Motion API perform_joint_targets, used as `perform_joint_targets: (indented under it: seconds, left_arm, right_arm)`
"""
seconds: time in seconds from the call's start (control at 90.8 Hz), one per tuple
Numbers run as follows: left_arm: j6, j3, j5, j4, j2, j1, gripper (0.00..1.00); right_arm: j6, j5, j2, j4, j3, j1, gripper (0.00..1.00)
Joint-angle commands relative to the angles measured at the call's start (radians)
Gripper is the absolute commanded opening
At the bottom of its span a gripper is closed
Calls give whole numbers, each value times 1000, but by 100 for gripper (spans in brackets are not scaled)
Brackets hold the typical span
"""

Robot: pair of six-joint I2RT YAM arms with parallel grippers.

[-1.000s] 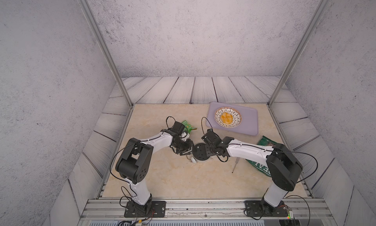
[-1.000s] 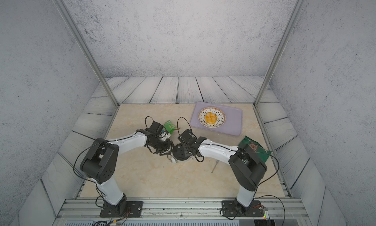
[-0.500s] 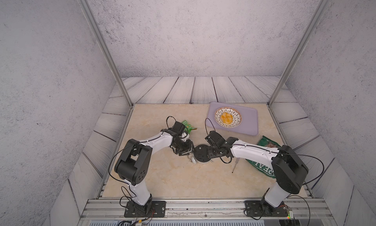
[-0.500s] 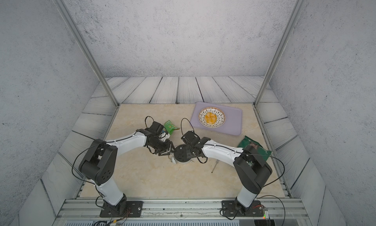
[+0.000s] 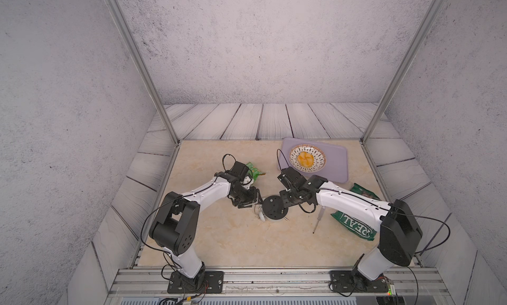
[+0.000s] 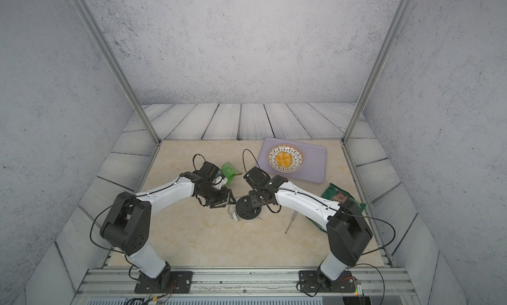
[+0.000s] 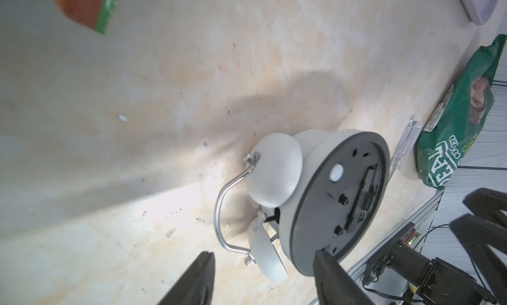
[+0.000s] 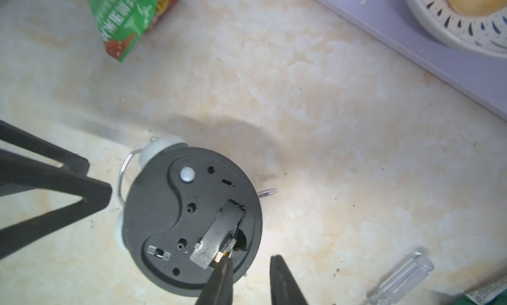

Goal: Remove the battery from the alarm
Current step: Remove the cover from the alarm.

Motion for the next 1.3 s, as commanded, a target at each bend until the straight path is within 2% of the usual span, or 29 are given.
perform_joint_targets:
  seconds: [0.0, 0.165, 0.253, 0.44, 1.079, 1.288]
  left_arm:
    - [61, 30, -46, -65, -53, 0, 70]
    - [133, 33, -71, -124, -83, -3, 80]
    - [147, 24, -48, -124, -83, -8, 81]
    - [147, 22, -5, -101, -50, -33, 80]
    - [137, 17, 5, -88, -28, -37, 81]
    - [137, 18, 1, -89, -27, -37, 80]
  right_arm:
    - [20, -99, 19, -116, 43, -3, 29]
    - [165, -153, 56, -84, 28, -5, 26]
    - [225, -165, 78, -67, 30, -6, 24]
    - [304, -103, 124, -82, 48, -12, 20]
    - [318, -170, 219, -46, 76, -22, 17]
    - [309, -164, 213, -68, 91, -21, 9]
